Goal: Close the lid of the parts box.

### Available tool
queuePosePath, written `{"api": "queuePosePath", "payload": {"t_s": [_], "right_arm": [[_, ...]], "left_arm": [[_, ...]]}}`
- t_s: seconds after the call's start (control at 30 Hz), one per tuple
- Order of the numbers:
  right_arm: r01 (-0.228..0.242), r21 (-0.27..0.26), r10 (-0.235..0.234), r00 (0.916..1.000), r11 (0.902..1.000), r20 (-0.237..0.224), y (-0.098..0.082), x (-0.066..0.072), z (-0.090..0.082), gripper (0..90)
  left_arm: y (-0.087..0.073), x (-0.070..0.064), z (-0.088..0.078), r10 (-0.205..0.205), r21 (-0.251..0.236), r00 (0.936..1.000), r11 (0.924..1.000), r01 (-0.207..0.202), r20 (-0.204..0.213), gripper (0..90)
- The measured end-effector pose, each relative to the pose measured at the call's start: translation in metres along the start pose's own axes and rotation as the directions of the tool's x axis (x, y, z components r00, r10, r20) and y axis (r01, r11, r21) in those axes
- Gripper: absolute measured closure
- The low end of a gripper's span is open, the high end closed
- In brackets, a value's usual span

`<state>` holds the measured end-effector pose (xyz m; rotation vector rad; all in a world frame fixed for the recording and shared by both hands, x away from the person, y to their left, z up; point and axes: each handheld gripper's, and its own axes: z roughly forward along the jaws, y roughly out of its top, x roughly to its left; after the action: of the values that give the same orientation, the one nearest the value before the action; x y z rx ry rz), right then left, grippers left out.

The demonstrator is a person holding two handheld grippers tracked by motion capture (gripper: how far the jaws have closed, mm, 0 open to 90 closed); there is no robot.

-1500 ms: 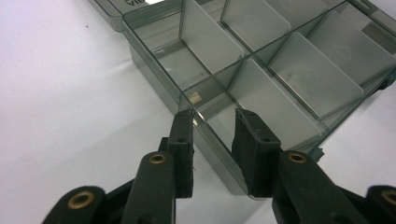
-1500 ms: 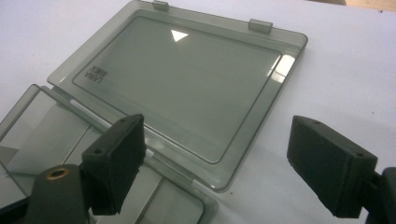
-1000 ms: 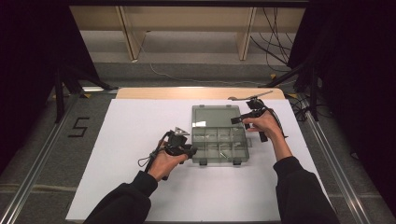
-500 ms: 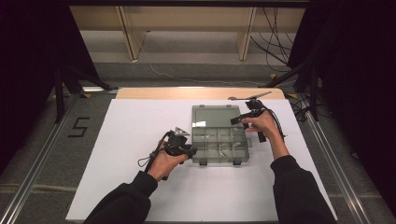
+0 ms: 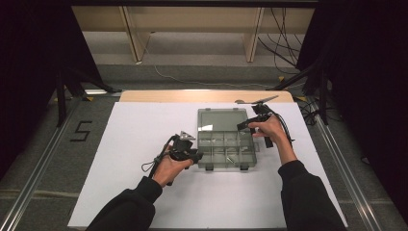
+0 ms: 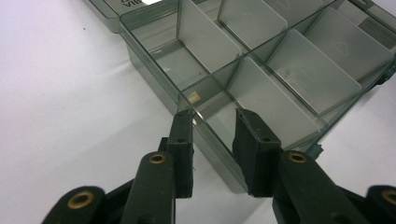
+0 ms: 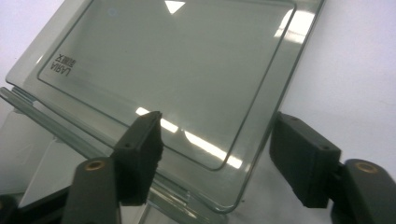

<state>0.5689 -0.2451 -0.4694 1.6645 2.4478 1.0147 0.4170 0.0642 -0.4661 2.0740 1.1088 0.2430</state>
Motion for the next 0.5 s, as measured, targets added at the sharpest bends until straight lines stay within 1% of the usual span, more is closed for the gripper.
{"api": "queuePosePath", "payload": {"t_s": [0.1,0.17,0.2,0.23,0.27,0.3,0.33,0.37,0.4,0.47,0.5], "right_arm": [[0.006,0.013,-0.006,1.0,0.9999,0.0,0.0,-0.001,-0.001,38.5],[-0.011,0.02,0.012,0.9998,0.9997,-0.017,0.0,-0.001,-0.003,40.7],[-0.015,0.015,0.016,0.9998,0.9998,-0.014,0.0,-0.002,-0.004,42.2],[-0.004,-0.003,0.004,0.9998,1.0,-0.019,0.0,-0.003,-0.004,44.2],[-0.045,0.009,0.045,0.9989,0.9989,-0.01,0.0,-0.001,-0.007,47.2],[-0.028,-0.012,0.028,0.9996,0.9995,-0.005,0.0,-0.002,-0.008,50.2],[-0.032,-0.018,0.032,0.9995,0.9993,-0.003,0.0,-0.002,-0.01,53.5],[-0.02,-0.027,0.02,0.9998,0.9994,-0.004,0.0,-0.004,-0.013,56.8],[-0.019,-0.041,0.019,0.9998,0.999,0.0,0.0,-0.004,-0.014,59.4],[-0.024,-0.049,0.024,0.9997,0.9985,-0.006,-0.001,-0.005,-0.018,63.3],[-0.019,-0.076,0.019,0.9998,0.997,-0.003,-0.002,-0.006,-0.018,65.0]], "left_arm": [[0.0,0.0,0.0,0.003,0.0,1.0,1.0,-0.003,0.002,67.8],[0.0,0.0,0.0,0.004,0.001,1.0,1.0,-0.004,0.003,67.9],[0.0,0.001,0.0,0.006,0.0,1.0,1.0,-0.006,0.005,67.9],[0.0,0.001,0.0,0.007,0.001,1.0,1.0,-0.007,0.005,67.9],[0.0,0.001,0.0,0.012,0.001,0.9999,0.9999,-0.012,0.006,67.9],[0.0,0.001,0.0,0.013,0.001,0.9999,0.9999,-0.013,0.006,67.9],[0.0,0.001,0.0,0.014,0.001,0.9999,0.9999,-0.014,0.007,67.9],[0.0,0.001,0.0,0.015,0.002,0.9999,0.9999,-0.015,0.007,67.9],[0.0,0.001,0.0,0.014,0.001,0.9999,0.9999,-0.014,0.007,67.9],[0.0,0.001,0.0,0.016,0.001,0.9998,0.9999,-0.016,0.009,67.8],[0.0,0.001,0.0,0.017,0.001,0.9998,0.9998,-0.017,0.01,67.8]]}}
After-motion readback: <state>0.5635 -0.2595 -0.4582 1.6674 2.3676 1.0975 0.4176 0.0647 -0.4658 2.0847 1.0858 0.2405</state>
